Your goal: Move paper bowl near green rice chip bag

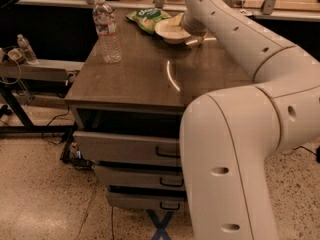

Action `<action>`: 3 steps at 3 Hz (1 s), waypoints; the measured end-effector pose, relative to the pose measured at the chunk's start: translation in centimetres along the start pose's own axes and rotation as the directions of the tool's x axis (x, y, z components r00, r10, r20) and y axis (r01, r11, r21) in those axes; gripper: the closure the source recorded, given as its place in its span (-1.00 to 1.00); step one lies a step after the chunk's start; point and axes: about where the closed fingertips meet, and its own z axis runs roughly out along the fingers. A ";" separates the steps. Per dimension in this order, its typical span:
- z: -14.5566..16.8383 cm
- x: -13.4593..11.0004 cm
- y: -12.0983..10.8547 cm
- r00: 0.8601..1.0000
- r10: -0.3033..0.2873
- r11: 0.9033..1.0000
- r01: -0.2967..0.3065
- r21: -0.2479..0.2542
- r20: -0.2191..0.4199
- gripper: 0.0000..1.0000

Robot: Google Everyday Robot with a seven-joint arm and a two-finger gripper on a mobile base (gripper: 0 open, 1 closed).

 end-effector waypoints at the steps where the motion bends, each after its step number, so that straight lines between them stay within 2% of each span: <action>1: -0.2 -0.2 0.1 1.000 0.000 1.000 0.000 0.000 0.000 -0.64; 2: -0.2 -0.2 0.1 1.000 0.000 1.000 0.000 0.000 0.000 -0.76; 3: -0.2 -0.2 0.1 1.000 0.000 1.000 0.000 0.000 0.000 -0.36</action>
Offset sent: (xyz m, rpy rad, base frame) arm -0.2732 -0.1045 0.1745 -0.3498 -0.5243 -0.2257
